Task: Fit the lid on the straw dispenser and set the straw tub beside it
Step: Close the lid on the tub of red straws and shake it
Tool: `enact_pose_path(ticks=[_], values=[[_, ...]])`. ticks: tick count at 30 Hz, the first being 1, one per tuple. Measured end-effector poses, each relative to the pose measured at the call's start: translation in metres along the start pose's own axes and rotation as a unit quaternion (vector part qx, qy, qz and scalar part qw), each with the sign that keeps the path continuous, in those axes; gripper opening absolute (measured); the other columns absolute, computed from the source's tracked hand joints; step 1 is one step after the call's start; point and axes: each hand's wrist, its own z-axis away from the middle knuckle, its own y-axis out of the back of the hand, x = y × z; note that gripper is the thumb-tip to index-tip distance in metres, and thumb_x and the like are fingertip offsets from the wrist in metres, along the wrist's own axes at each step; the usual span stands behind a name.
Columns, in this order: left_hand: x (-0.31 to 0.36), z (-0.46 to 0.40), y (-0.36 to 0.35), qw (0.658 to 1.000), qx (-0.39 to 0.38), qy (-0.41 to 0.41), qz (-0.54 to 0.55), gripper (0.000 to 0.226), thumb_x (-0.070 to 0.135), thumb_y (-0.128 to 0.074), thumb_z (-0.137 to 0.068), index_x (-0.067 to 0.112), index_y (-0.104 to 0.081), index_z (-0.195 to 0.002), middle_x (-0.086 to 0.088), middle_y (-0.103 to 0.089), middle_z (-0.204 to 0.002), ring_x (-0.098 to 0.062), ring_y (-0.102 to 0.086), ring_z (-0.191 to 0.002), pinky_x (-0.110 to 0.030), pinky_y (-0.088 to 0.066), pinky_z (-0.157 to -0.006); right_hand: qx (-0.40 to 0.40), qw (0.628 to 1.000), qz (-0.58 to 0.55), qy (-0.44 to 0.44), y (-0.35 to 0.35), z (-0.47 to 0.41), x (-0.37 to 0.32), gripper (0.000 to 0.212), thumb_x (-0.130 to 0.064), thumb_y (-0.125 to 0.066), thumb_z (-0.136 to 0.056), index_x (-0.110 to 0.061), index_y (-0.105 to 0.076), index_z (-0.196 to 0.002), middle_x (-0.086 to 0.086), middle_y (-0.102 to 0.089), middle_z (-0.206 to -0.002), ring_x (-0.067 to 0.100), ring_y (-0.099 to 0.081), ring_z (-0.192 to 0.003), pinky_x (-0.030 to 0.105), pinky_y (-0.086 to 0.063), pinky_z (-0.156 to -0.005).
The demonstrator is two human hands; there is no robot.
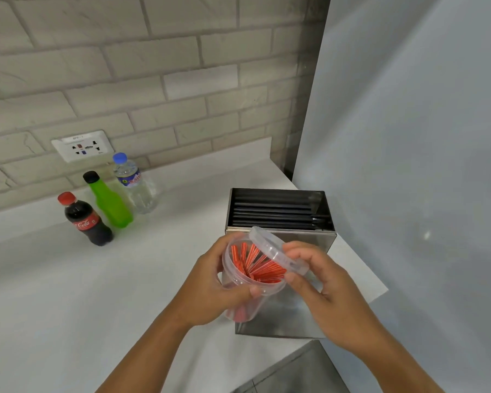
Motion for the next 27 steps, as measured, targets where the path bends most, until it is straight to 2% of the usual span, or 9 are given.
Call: enact_pose_path(ticks=[4, 7, 9, 13, 17, 21, 23, 25, 27], values=[[0.001, 0.002, -0.005, 1.0, 0.01, 0.008, 0.027, 0.072, 0.065, -0.084, -0.073, 0.057, -0.052, -0.137, 0.021, -0.063, -0.134, -0.01, -0.06, -0.13, -0.022, -0.059, -0.088, -0.029, 0.999, 0.012, 0.021, -0.001, 0.001, 0.002, 0.029, -0.031, -0.062, -0.102, -0.029, -0.061, -0.131, -0.014, -0.062, -0.14, 0.012, -0.057, -0.134, 0.033, -0.053, -0.106], [0.0, 0.003, -0.009, 0.998, 0.015, 0.003, 0.054, 0.072, 0.065, -0.079, -0.079, 0.043, -0.053, -0.142, 0.01, -0.064, -0.136, -0.023, -0.061, -0.13, -0.028, -0.059, -0.094, -0.05, 0.997, 0.026, 0.043, -0.003, 0.005, 0.004, 0.033, -0.047, -0.058, -0.102, -0.037, -0.058, -0.133, -0.013, -0.057, -0.145, 0.012, -0.053, -0.138, 0.021, -0.049, -0.105], [0.0, 0.003, -0.012, 0.998, 0.014, -0.002, 0.063, 0.074, 0.065, -0.076, -0.082, 0.036, -0.05, -0.145, 0.007, -0.063, -0.136, -0.026, -0.061, -0.13, -0.03, -0.058, -0.096, -0.053, 0.997, 0.028, 0.043, -0.006, 0.007, 0.006, 0.04, -0.05, -0.061, -0.099, -0.037, -0.054, -0.137, -0.01, -0.054, -0.148, 0.014, -0.052, -0.139, 0.02, -0.048, -0.105], [0.003, 0.002, -0.016, 0.999, 0.008, 0.007, 0.052, 0.086, 0.075, -0.064, -0.084, 0.029, -0.041, -0.153, 0.016, -0.059, -0.141, -0.019, -0.057, -0.135, -0.025, -0.055, -0.101, -0.038, 0.998, -0.001, 0.043, -0.01, 0.006, 0.006, 0.05, -0.05, -0.067, -0.097, -0.033, -0.052, -0.141, -0.008, -0.056, -0.146, 0.018, -0.054, -0.137, 0.018, -0.049, -0.103], [0.004, 0.002, -0.018, 0.999, -0.011, 0.005, 0.044, 0.079, 0.076, -0.047, -0.091, 0.033, -0.035, -0.157, 0.019, -0.056, -0.145, -0.013, -0.055, -0.138, -0.019, -0.052, -0.102, -0.045, 0.998, -0.02, 0.048, -0.007, 0.003, 0.005, 0.047, -0.05, -0.066, -0.098, -0.032, -0.054, -0.14, -0.008, -0.059, -0.143, 0.018, -0.056, -0.134, 0.017, -0.05, -0.101], [0.006, 0.004, -0.02, 0.999, -0.021, 0.021, 0.043, 0.063, 0.08, -0.036, -0.091, 0.063, -0.028, -0.152, 0.033, -0.051, -0.144, -0.001, -0.051, -0.139, -0.01, -0.048, -0.099, -0.069, 0.997, -0.018, 0.041, -0.004, 0.003, 0.009, 0.047, -0.047, -0.064, -0.101, -0.029, -0.052, -0.144, -0.006, -0.058, -0.146, 0.021, -0.055, -0.136, 0.022, -0.05, -0.103], [0.007, 0.004, -0.021, 0.999, -0.019, 0.03, 0.038, 0.059, 0.082, -0.033, -0.091, 0.069, -0.026, -0.148, 0.04, -0.048, -0.144, 0.007, -0.048, -0.138, -0.006, -0.045, -0.097, -0.071, 0.996, -0.023, 0.043, -0.002, 0.004, 0.01, 0.045, -0.045, -0.063, -0.102, -0.03, -0.052, -0.143, -0.007, -0.058, -0.146, 0.019, -0.055, -0.136, 0.02, -0.05, -0.103], [0.008, 0.004, -0.021, 0.999, -0.018, 0.035, 0.03, 0.061, 0.086, -0.03, -0.089, 0.073, -0.022, -0.148, 0.051, -0.042, -0.142, 0.018, -0.043, -0.136, -0.001, -0.042, -0.096, -0.066, 0.996, -0.023, 0.052, 0.0, 0.003, 0.01, 0.041, -0.043, -0.062, -0.103, -0.03, -0.054, -0.142, -0.007, -0.059, -0.146, 0.018, -0.055, -0.136, 0.018, -0.048, -0.103], [0.009, 0.004, -0.022, 0.999, -0.019, 0.036, 0.034, 0.069, 0.089, -0.03, -0.086, 0.067, -0.022, -0.151, 0.048, -0.045, -0.14, 0.015, -0.047, -0.134, -0.005, -0.046, -0.095, -0.065, 0.996, -0.022, 0.058, 0.002, 0.003, 0.01, 0.038, -0.041, -0.06, -0.104, -0.028, -0.056, -0.14, -0.006, -0.059, -0.145, 0.019, -0.056, -0.135, 0.019, -0.048, -0.103]])
